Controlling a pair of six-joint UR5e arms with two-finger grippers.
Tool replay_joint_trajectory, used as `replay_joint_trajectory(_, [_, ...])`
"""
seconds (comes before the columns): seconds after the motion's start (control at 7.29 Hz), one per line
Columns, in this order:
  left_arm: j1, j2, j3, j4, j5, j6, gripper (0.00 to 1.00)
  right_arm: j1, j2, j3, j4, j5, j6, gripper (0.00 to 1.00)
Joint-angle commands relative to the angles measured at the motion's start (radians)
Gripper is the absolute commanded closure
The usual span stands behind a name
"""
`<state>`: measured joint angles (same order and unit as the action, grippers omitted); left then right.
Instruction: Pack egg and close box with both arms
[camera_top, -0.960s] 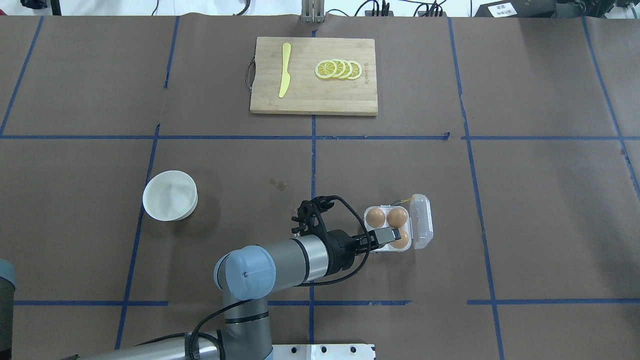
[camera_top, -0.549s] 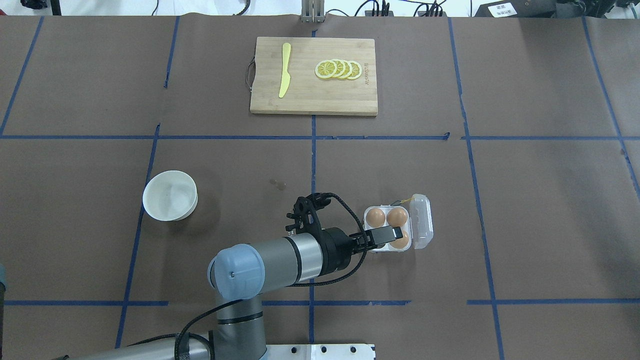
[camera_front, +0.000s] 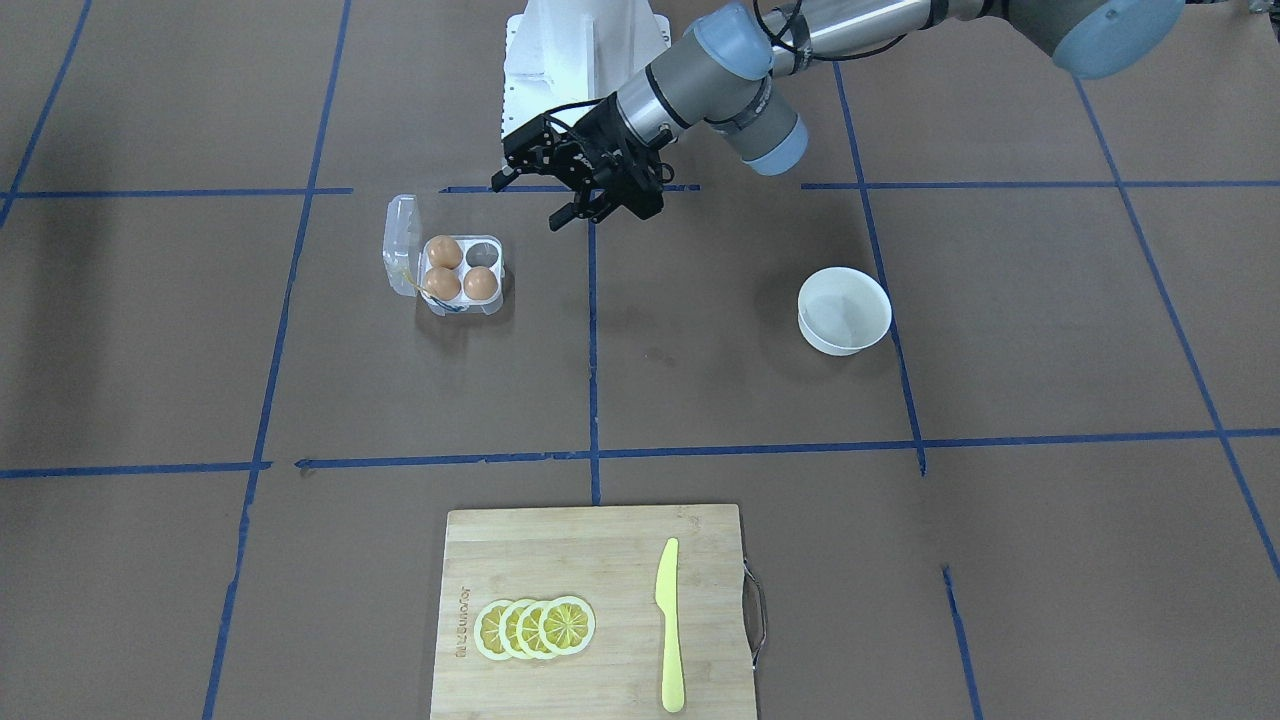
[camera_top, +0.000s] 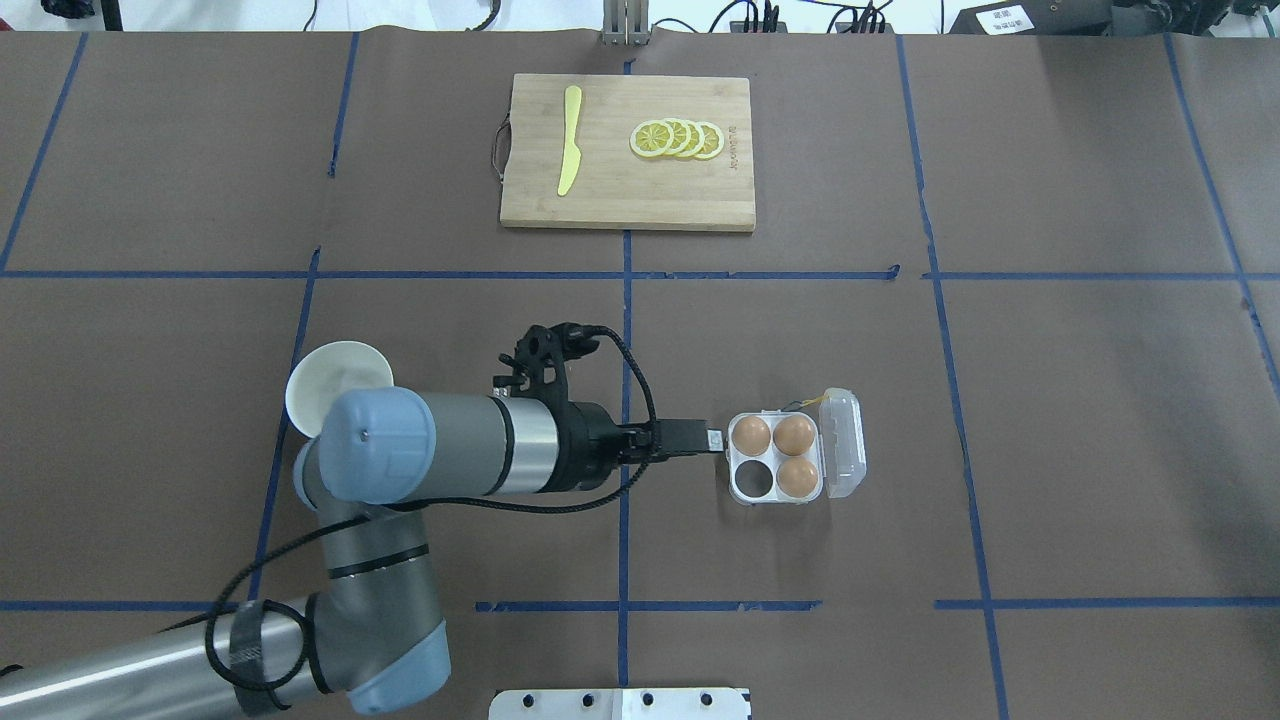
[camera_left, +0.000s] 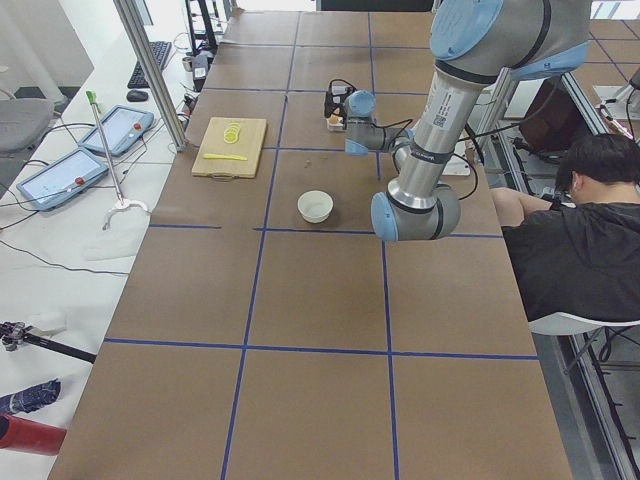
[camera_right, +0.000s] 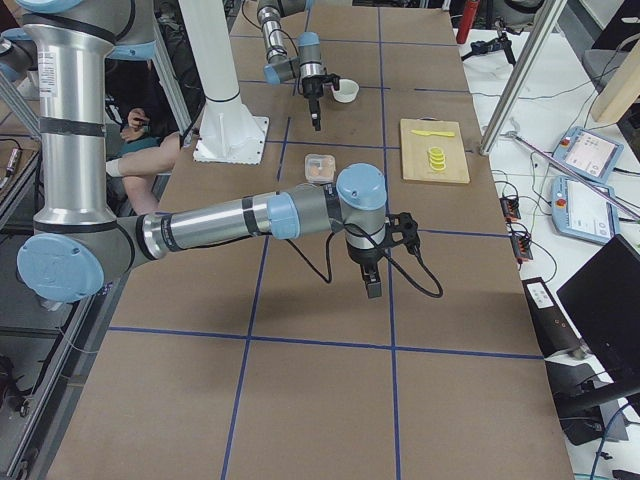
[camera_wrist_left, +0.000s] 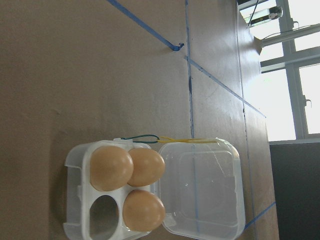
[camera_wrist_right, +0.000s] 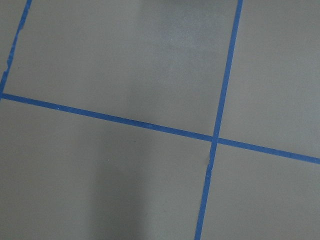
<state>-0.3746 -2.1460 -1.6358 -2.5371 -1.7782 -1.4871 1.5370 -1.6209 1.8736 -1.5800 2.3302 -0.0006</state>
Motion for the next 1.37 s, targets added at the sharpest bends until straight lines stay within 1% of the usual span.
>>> replay_joint_trajectory(0.0, [-0.148,0.057,-0.145,0.340,-0.098,0.188,0.00,0.000,0.001,0.001,0.000,0.000,0.002,0.00])
replay_joint_trajectory(0.14, [-0.226,0.063,-0.183,0.470,-0.102,0.311,0.00,0.000,0.001,0.001,0.000,0.000,0.002,0.00])
replay_joint_trajectory(0.27, [-0.310,0.121,-0.241,0.592,-0.134,0.493,0.00,0.000,-0.001,-0.001,-0.001,0.000,0.004,0.00])
replay_joint_trajectory(0.41, [-0.396,0.182,-0.271,0.653,-0.160,0.684,0.00,0.000,-0.001,-0.001,-0.002,0.001,0.002,0.00])
replay_joint_trajectory(0.55, [-0.499,0.266,-0.272,0.656,-0.190,0.908,0.00,0.000,-0.001,-0.001,-0.002,0.012,0.002,0.00])
replay_joint_trajectory(0.69, [-0.591,0.340,-0.263,0.656,-0.229,1.147,0.00,0.000,-0.001,-0.001,-0.002,0.043,0.002,0.00])
replay_joint_trajectory(0.82, [-0.701,0.398,-0.253,0.658,-0.257,1.321,0.00,-0.001,-0.001,-0.001,-0.002,0.063,0.002,0.00])
replay_joint_trajectory(0.96, [-0.799,0.466,-0.251,0.661,-0.283,1.458,0.00,-0.003,-0.001,0.001,-0.008,0.064,0.002,0.00])
replay_joint_trajectory(1.1, [-0.913,0.513,-0.225,0.672,-0.335,1.570,0.00,-0.012,-0.001,-0.002,-0.011,0.061,0.004,0.00])
replay_joint_trajectory(1.23, [-0.958,0.521,-0.149,0.702,-0.337,1.629,0.00,-0.017,-0.001,0.001,-0.008,0.064,0.034,0.00])
